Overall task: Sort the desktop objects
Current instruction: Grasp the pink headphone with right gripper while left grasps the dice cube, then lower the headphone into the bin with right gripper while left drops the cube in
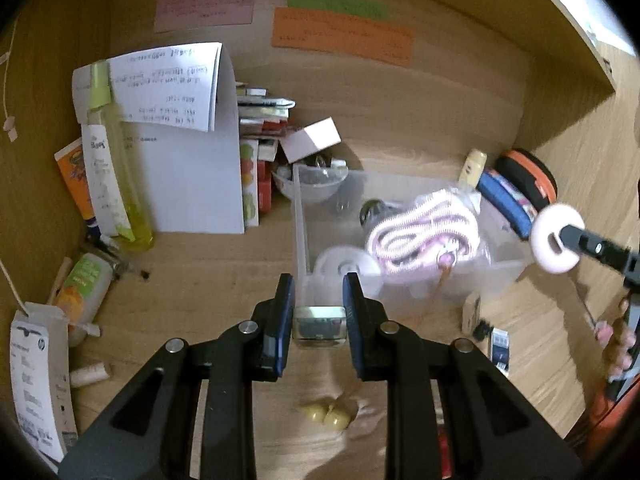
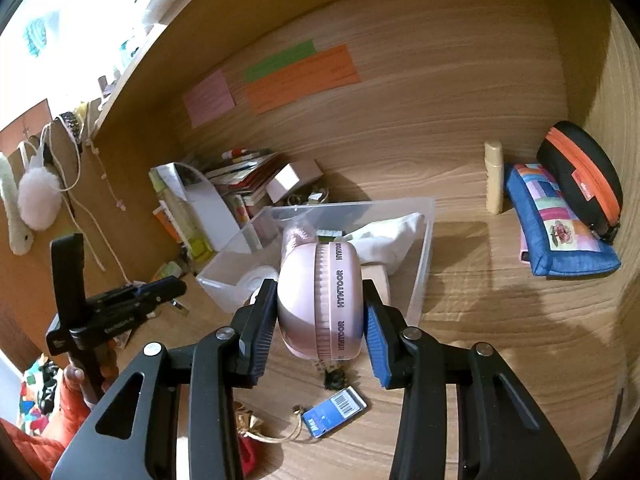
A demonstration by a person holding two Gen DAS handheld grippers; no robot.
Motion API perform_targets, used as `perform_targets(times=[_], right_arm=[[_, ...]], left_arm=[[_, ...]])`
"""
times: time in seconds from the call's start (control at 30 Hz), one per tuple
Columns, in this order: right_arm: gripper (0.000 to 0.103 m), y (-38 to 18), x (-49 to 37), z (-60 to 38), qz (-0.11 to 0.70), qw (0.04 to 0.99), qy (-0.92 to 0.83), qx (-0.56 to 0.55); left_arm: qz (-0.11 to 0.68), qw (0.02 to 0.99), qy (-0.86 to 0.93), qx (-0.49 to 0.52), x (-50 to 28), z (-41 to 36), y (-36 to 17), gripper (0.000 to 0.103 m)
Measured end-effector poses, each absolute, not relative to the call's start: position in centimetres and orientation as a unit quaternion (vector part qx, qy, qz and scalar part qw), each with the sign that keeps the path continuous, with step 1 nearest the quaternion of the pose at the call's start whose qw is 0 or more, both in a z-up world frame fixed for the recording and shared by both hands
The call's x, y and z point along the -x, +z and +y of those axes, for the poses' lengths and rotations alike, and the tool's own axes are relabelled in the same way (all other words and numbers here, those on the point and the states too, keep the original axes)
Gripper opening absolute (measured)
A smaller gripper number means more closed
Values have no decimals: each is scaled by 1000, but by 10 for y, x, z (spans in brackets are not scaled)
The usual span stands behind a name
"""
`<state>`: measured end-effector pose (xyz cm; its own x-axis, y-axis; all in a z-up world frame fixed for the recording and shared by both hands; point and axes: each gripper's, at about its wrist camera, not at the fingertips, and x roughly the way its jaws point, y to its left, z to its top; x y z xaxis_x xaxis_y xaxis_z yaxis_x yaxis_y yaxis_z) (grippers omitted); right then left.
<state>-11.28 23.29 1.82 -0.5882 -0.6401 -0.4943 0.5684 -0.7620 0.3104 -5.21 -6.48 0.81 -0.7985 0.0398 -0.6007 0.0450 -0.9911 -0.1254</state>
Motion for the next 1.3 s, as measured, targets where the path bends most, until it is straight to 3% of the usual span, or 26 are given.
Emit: perform_targets(times=[0.37,1.3], right_arm=[[37,6,139,229,-55,315,-894,-314],[39,-14,151,205,8,268,-910,-315]], left_arm=[[63,-8,-952,-299,80,-58,22,24],[50,-21,-937,-345,120,-46,-16,24]])
